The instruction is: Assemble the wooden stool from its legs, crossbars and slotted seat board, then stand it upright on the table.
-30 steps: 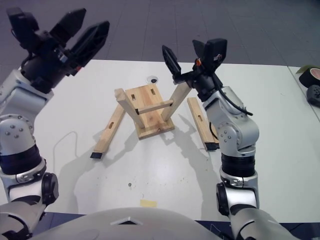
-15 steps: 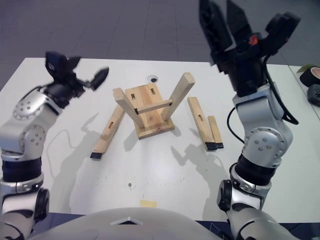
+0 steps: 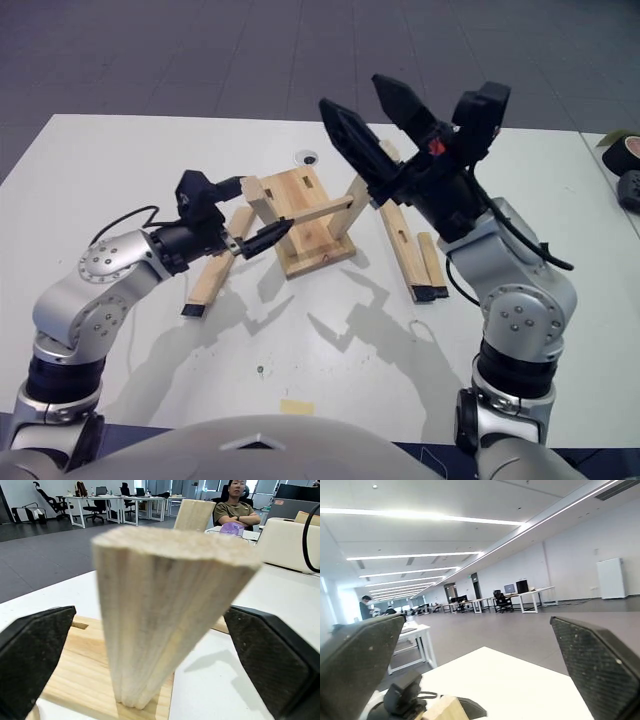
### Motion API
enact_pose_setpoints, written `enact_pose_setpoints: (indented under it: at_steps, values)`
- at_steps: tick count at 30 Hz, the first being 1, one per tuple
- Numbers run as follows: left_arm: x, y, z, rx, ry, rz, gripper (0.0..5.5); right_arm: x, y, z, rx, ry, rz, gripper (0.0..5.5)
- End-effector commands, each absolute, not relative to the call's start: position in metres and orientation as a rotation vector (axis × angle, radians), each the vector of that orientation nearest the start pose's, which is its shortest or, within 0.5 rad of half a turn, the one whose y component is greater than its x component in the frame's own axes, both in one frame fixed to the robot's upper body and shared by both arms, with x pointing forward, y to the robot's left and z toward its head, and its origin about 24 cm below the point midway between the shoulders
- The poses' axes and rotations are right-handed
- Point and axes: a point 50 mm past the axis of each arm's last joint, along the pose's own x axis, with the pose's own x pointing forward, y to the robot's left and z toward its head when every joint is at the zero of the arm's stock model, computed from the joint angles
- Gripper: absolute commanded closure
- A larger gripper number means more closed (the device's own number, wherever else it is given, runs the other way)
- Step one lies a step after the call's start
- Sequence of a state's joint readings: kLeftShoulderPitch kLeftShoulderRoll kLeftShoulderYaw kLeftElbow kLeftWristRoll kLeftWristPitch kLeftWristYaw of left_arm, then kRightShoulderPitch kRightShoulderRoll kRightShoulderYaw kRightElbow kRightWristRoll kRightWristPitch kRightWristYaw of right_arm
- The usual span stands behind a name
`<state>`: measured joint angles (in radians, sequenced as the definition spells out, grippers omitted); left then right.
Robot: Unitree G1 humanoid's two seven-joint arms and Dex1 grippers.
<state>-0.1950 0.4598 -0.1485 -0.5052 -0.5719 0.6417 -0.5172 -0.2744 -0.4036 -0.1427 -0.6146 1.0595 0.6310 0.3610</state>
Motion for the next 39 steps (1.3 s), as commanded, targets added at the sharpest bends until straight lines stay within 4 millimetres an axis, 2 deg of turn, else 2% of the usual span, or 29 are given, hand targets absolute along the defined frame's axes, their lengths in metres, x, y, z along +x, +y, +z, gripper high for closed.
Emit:
enact_pose_setpoints:
  at_steps: [1,3,6,11,13,16,21,23,27,30,33,37,39]
  values:
    - [0.228,0.097,0.139,0.015,0.079,-1.114,0.1,0.228,-0.113,0.204,0.254,-0.211,1.02,0.11]
    - [0.223,0.091,0.137,0.026,0.087,-1.169,0.1,0.23,-0.105,0.198,0.211,-0.198,1.009,0.11]
    - [0.221,0.082,0.137,0.067,0.081,-1.247,0.1,0.231,-0.104,0.194,0.2,-0.206,0.978,0.11]
    - [0.224,0.074,0.156,0.057,-0.005,-1.324,0.1,0.22,-0.111,0.197,0.174,-0.22,1.055,0.11]
    - [0.231,0.082,0.158,0.067,-0.012,-1.272,0.1,0.216,-0.117,0.195,0.125,-0.196,1.073,0.11]
    - [0.249,0.101,0.155,0.097,-0.004,-1.101,0.1,0.213,-0.122,0.187,0.046,-0.136,1.061,0.11]
    - [0.293,0.156,0.16,0.13,-0.013,-0.663,0.1,0.228,-0.118,0.16,-0.211,-0.046,0.923,0.11]
    - [0.303,0.173,0.166,0.145,-0.026,-0.567,0.1,0.236,-0.127,0.159,-0.277,-0.047,0.843,0.11]
    - [0.3,0.18,0.166,0.142,-0.029,-0.575,0.1,0.25,-0.151,0.17,-0.333,-0.078,0.732,0.11]
    - [0.297,0.172,0.156,0.096,-0.013,-0.629,0.1,0.253,-0.151,0.169,-0.33,-0.085,0.733,0.11]
    - [0.308,0.173,0.155,0.079,-0.019,-0.61,0.1,0.251,-0.146,0.164,-0.304,-0.081,0.746,0.11]
    - [0.311,0.19,0.187,0.025,-0.142,-0.618,0.1,0.252,-0.147,0.161,-0.297,-0.071,0.736,0.11]
    - [0.299,0.198,0.205,-0.038,-0.189,-0.738,0.1,0.253,-0.148,0.16,-0.294,-0.066,0.729,0.11]
